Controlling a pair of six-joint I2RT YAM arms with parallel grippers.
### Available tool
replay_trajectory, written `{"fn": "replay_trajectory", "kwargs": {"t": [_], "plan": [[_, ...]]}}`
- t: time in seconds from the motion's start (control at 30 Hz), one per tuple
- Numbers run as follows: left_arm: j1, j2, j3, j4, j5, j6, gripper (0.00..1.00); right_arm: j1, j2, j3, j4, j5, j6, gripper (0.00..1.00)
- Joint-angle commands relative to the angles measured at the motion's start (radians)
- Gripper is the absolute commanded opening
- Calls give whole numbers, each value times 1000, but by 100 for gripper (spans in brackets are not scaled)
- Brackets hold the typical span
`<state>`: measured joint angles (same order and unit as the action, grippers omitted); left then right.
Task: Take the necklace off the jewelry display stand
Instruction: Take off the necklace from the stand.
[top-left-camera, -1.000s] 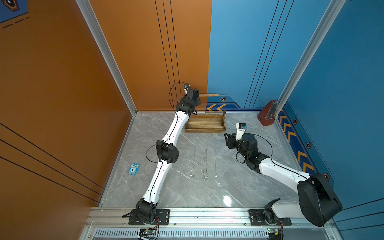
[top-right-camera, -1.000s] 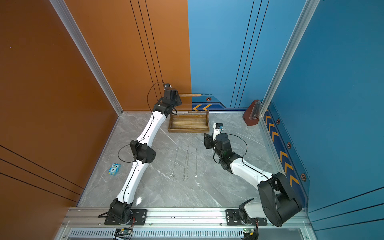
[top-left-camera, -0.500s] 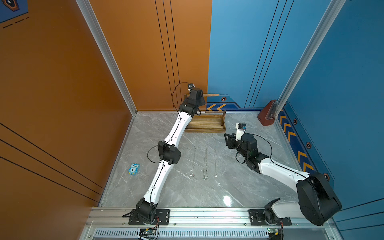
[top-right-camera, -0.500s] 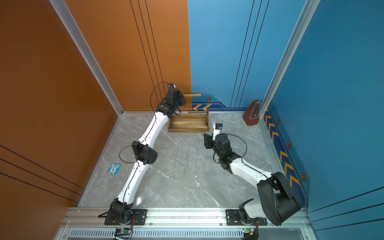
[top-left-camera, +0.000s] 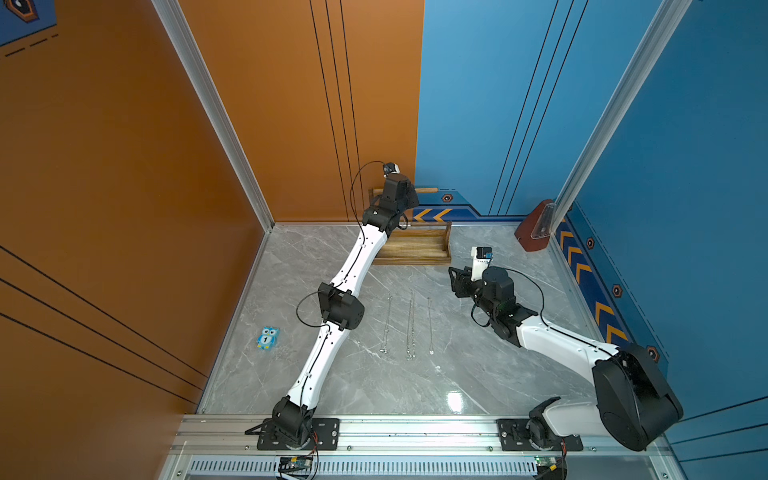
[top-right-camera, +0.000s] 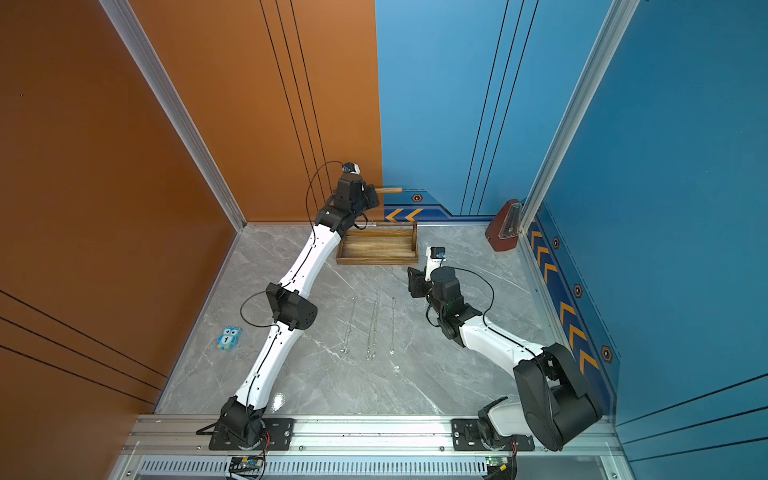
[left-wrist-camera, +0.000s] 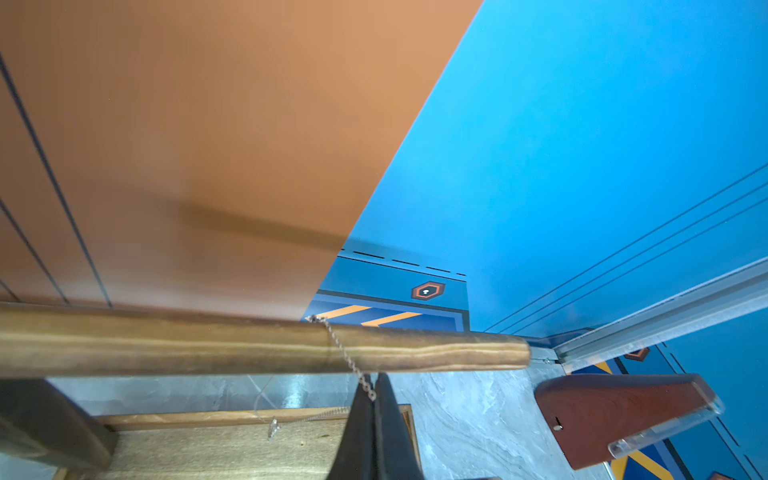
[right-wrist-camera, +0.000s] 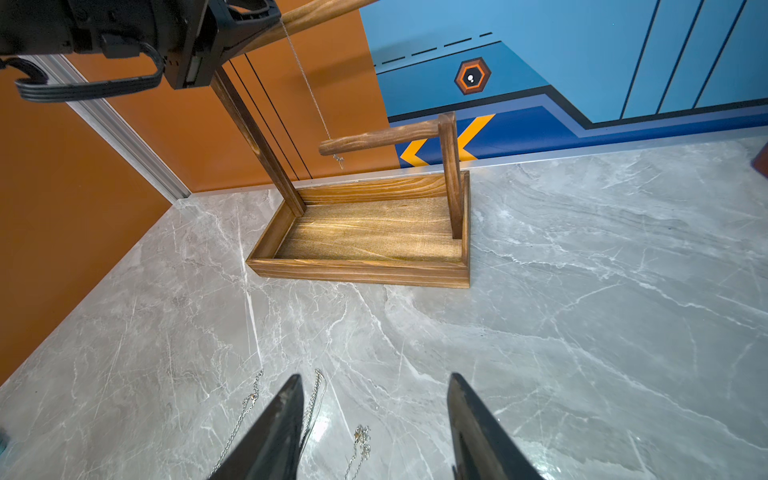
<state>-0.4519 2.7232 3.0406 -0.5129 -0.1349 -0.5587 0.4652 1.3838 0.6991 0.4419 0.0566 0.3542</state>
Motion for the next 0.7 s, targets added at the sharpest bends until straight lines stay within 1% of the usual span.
{"fn": "replay_trajectory", "kwargs": {"t": [0.0,0.13,0.3,0.67], "plan": [[-19,20,28,76,58,0,0,4,16,23,20,17,-21,56],[-30,32,28,126,84,-4,0,4,19,23,18,16,-21,56],[-46,45,29,175,88,-7,0,4,23,28,13,15,-22,56],[-80,85,26,313,125,-56,0,4,21,26,12,13,-23,55]]}}
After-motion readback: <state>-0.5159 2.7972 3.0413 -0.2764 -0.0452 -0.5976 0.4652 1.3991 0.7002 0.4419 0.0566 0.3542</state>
